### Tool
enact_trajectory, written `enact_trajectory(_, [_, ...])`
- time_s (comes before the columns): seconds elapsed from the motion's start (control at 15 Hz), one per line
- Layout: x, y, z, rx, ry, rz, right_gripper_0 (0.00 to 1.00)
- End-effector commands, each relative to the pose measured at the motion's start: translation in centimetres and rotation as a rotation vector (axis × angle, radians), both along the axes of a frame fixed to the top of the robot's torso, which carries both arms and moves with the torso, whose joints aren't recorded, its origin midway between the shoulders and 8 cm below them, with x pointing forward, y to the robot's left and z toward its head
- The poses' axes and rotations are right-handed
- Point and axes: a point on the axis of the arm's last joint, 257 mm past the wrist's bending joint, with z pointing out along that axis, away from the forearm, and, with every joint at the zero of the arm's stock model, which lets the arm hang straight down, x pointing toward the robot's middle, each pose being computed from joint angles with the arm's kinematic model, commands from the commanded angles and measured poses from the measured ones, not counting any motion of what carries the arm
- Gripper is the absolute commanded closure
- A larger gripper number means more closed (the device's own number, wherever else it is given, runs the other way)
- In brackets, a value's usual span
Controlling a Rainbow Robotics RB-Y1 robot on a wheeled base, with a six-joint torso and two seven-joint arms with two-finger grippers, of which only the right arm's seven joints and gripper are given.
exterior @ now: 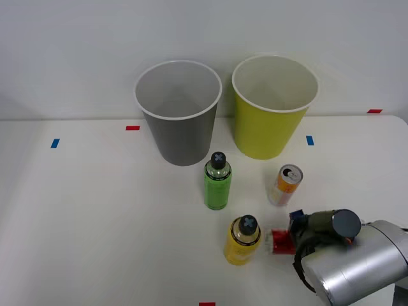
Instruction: Put cans in the gray bin, plastic bottles in the light green bin
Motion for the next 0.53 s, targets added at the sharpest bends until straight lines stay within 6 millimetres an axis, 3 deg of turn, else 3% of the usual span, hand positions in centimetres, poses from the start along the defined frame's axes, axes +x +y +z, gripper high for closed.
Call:
enact_trajectory(0.07, [-0.2, -0.1, -0.2, -0.029, 0.004, 0.034, 0.29])
enact_trajectory(0.47, [0.0, 0.9, 0.0, -0.030, -0.003, 0.071, 0.29])
enact_trajectory(0.53, [-0.1, 1.1, -0.1, -0.043, -0.005, 0.084, 0.35])
